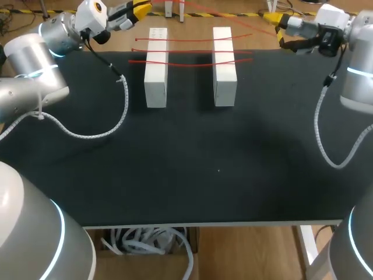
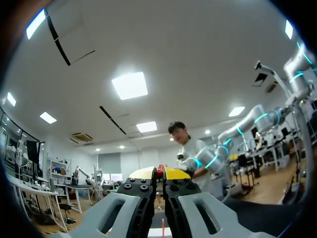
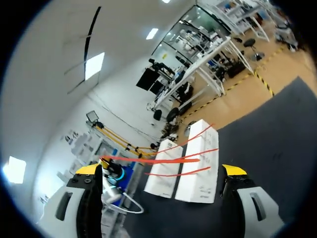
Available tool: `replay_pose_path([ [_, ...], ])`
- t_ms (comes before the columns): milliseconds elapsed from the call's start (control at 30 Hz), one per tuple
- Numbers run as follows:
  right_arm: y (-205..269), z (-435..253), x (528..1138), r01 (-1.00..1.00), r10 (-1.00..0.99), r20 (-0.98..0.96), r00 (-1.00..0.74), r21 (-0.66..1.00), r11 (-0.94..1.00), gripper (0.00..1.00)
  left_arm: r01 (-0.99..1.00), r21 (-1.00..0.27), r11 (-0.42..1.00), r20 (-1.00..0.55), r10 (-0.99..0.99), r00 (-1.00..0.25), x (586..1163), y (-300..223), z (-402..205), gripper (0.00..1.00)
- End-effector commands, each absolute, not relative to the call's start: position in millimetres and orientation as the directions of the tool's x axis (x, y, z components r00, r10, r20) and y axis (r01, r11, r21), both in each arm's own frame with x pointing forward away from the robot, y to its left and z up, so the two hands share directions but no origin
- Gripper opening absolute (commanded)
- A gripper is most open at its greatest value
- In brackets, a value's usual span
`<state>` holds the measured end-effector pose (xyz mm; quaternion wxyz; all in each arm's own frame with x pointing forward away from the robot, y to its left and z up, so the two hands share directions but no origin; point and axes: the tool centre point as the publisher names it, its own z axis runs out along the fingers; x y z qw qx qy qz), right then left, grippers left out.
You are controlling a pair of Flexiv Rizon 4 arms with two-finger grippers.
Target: Grab the tape and strap the tape.
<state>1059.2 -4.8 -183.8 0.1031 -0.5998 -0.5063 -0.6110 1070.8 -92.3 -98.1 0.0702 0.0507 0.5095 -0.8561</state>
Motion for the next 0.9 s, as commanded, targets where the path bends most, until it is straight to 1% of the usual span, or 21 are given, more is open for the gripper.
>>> replay_pose_path([
  [33,8,-181,1056,0.638,0.115,0.993,-0.035,0.111,-0.762,1.0,0.173,-0.863,-0.474,-0.161,-0.067,-0.985,1072,-92,-100,0.0],
  [100,14,-175,1058,0.592,0.031,0.999,-0.045,0.052,-0.805,1.0,0.173,-0.863,-0.474,-0.161,-0.067,-0.985,1072,-92,-100,0.0],
  [133,15,-172,1060,0.536,-0.007,0.999,-0.054,0.023,-0.844,1.0,0.173,-0.863,-0.474,-0.161,-0.067,-0.985,1072,-92,-100,0.0],
  [200,14,-165,1062,0.458,-0.041,0.995,-0.094,0.006,-0.889,1.0,0.173,-0.863,-0.474,-0.161,-0.067,-0.985,1072,-92,-100,0.0],
  [367,4,-164,1062,0.24,-0.169,0.983,-0.067,-0.148,-0.959,1.0,0.173,-0.863,-0.474,-0.161,-0.067,-0.985,1072,-92,-100,0.0],
  [467,0,-168,1061,0.158,-0.222,0.973,-0.054,-0.212,-0.965,1.0,0.173,-0.863,-0.474,-0.161,-0.067,-0.985,1072,-92,-100,0.0],
  [667,0,-178,1061,0.054,-0.264,0.964,-0.036,-0.261,-0.964,1.0,0.173,-0.863,-0.474,-0.161,-0.067,-0.985,1072,-92,-100,0.0],
  [800,6,-185,1055,0.035,-0.255,0.967,0.012,-0.255,-0.966,1.0,0.173,-0.863,-0.474,-0.161,-0.067,-0.985,1072,-92,-100,0.0],
  [900,8,-183,1056,0.013,-0.243,0.97,0.005,-0.243,-0.97,1.0,0.173,-0.863,-0.474,-0.161,-0.067,-0.985,1072,-92,-100,0.0],
])
